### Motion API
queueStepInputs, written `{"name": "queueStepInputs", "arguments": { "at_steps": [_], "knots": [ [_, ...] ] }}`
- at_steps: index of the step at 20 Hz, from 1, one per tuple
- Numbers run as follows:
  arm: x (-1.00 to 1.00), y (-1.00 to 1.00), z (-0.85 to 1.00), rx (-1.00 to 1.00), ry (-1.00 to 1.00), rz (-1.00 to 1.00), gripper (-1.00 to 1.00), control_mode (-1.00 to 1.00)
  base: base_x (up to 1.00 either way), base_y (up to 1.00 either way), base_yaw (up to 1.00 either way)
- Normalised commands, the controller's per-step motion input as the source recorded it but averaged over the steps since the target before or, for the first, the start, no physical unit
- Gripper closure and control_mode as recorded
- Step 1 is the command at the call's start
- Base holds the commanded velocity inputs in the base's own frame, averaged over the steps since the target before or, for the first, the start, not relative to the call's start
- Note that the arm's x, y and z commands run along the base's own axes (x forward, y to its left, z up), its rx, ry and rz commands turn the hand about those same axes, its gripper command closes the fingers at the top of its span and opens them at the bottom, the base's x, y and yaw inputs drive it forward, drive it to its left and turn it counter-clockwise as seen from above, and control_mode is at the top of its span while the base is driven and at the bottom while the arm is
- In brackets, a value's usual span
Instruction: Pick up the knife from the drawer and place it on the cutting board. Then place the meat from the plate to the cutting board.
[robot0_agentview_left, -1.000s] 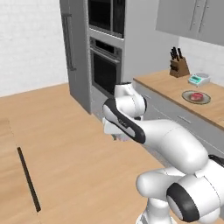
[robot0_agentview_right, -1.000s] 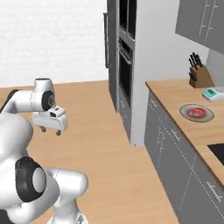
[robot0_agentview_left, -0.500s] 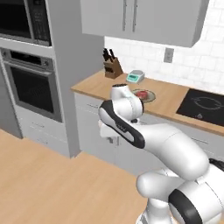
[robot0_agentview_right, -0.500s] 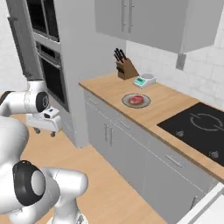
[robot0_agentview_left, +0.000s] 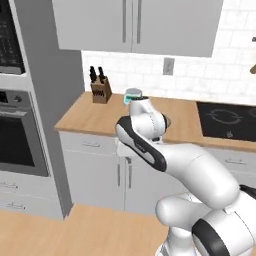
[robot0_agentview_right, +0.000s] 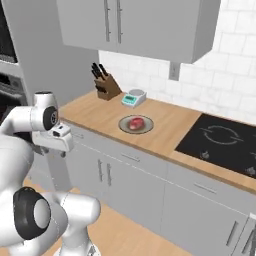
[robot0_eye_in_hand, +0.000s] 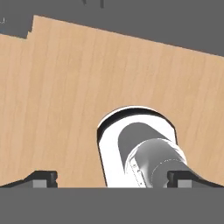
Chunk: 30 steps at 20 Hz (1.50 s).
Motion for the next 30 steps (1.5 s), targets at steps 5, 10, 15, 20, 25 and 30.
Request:
{"name": "queueStepInputs", "arguments": {
  "at_steps": [5, 10, 15, 20, 25, 30],
  "knots": [
    [0.00, 0.00, 0.00, 0.00, 0.00, 0.00, -1.00, 1.00, 0.91, 0.47, -0.55],
    [0.00, 0.00, 0.00, 0.00, 0.00, 0.00, -1.00, 1.00, 0.82, 0.31, -0.56],
    [0.00, 0.00, 0.00, 0.00, 0.00, 0.00, -1.00, 1.00, 0.39, 0.13, -0.48],
    [0.00, 0.00, 0.00, 0.01, 0.01, 0.00, -1.00, -1.00, 0.04, 0.10, -0.22],
    [0.84, 0.11, -0.20, -0.05, 0.31, 0.00, -1.00, -1.00, 0.00, 0.00, 0.00],
    [1.00, 0.02, -0.34, -0.11, 0.47, 0.03, -1.00, -1.00, 0.00, 0.00, 0.00]
  ]
}}
